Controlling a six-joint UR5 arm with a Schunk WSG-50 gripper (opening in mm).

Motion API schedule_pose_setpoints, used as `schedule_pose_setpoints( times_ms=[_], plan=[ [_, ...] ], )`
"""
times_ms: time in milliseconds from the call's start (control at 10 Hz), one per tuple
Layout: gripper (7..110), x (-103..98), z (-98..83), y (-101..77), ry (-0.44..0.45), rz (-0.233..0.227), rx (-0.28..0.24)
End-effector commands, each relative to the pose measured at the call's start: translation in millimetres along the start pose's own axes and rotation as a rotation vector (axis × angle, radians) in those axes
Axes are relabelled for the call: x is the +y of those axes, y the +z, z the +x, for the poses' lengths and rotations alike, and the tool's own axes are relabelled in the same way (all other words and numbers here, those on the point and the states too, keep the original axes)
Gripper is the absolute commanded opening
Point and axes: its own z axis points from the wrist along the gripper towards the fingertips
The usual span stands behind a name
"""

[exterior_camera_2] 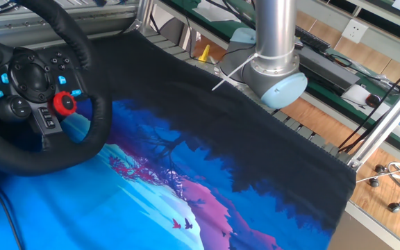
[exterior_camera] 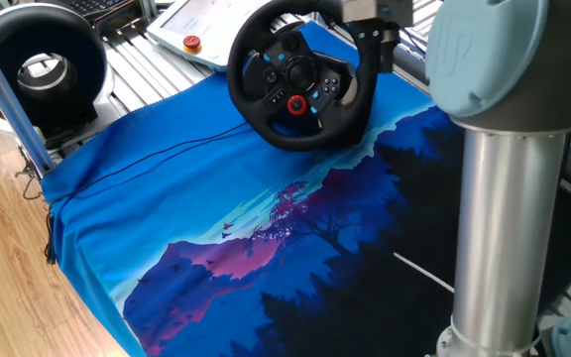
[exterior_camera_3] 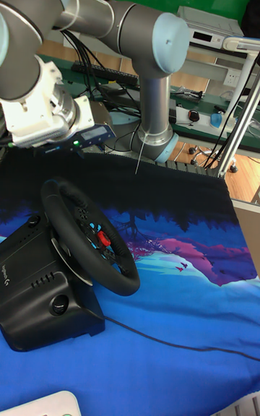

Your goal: Rotate the steering wheel 90 degrees clockwise

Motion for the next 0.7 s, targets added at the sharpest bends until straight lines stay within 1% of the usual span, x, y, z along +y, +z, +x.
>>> schedule_pose_setpoints(
  times_ms=[0,100,200,300,400,500,600],
  plan=[
    [44,10,9.7,-4.8,0.076,0.011,0.047],
    [44,15,8.5,-6.6,0.096,0.022,0.050],
    [44,22,15.3,-7.8,0.105,0.016,0.085],
    [44,23,25.0,-9.1,0.116,0.024,0.143],
    [44,18,26.4,-9.6,0.125,0.043,0.159],
    [44,11,20.5,-9.9,0.133,0.064,0.133],
    [44,14,12.9,-15.2,0.120,0.045,0.099]
  ],
)
